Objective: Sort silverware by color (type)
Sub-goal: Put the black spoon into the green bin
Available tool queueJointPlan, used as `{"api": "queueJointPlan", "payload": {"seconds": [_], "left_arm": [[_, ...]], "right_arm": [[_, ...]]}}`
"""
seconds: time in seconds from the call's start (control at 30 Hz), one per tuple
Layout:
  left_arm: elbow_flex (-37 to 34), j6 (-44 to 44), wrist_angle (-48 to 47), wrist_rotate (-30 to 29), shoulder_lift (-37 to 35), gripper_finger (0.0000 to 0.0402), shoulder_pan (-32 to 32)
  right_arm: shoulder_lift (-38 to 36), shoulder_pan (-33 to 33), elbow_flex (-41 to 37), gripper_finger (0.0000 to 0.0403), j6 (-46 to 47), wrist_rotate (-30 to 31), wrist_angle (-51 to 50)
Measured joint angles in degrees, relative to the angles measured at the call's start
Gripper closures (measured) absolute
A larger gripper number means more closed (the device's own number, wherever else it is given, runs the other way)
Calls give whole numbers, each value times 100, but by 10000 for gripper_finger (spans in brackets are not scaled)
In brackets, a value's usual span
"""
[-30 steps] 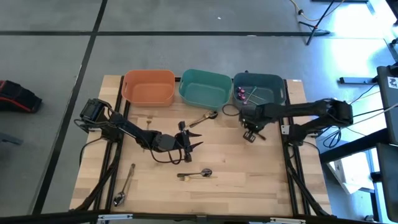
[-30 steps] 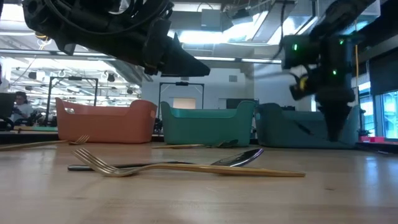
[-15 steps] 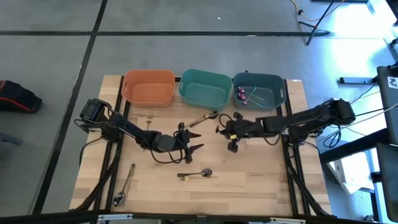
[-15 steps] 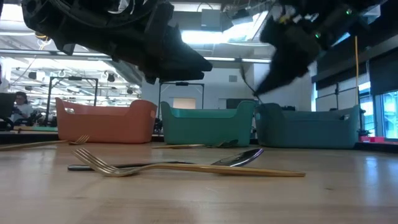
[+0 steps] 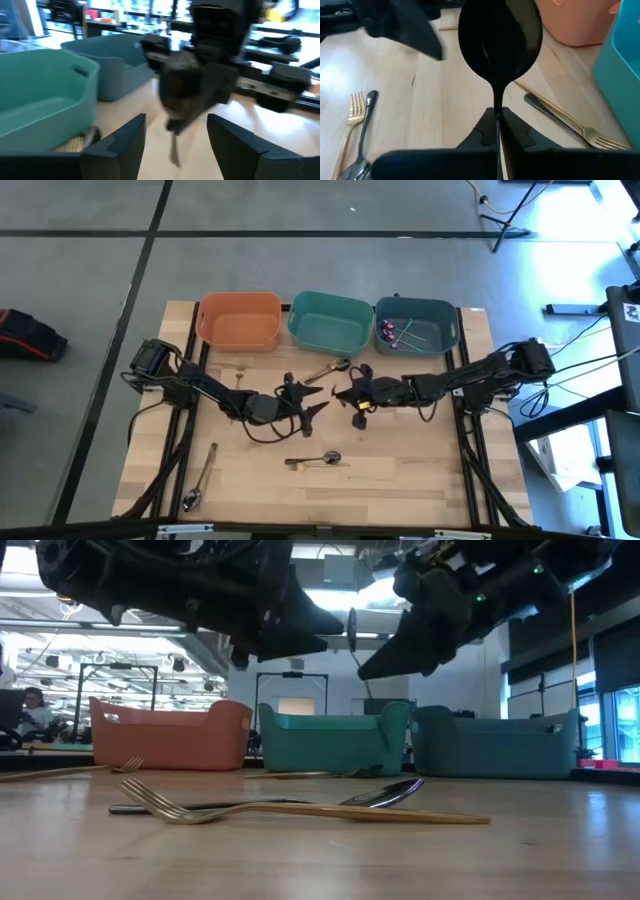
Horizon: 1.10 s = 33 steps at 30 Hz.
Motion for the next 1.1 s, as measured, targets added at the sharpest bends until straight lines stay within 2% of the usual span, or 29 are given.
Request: {"api": "queueJointPlan", "payload": {"seconds": [0.1, 0.2, 0.3, 0.6, 0.83, 0.97, 1.1], "left_arm": [[-2, 6, 41, -70, 0, 195, 110], [88, 10, 65, 377, 0, 195, 219], [206, 91, 57, 574, 0, 195, 238], [345, 315, -92, 387, 0, 195, 167], [345, 460, -44, 323, 0, 197, 414], [345, 683, 53, 397, 0, 226, 479], [345, 995, 63, 410, 0, 290, 477]], "right_arm": [[134, -1, 0, 403, -6, -4, 298], [153, -15, 0, 403, -9, 100, 289], [150, -15, 2, 403, -19, 363, 310], [150, -15, 0, 403, -19, 434, 481], [148, -15, 0, 403, -39, 238, 779], [148, -15, 1, 403, -42, 286, 783], [148, -15, 0, 403, -42, 289, 815]]}}
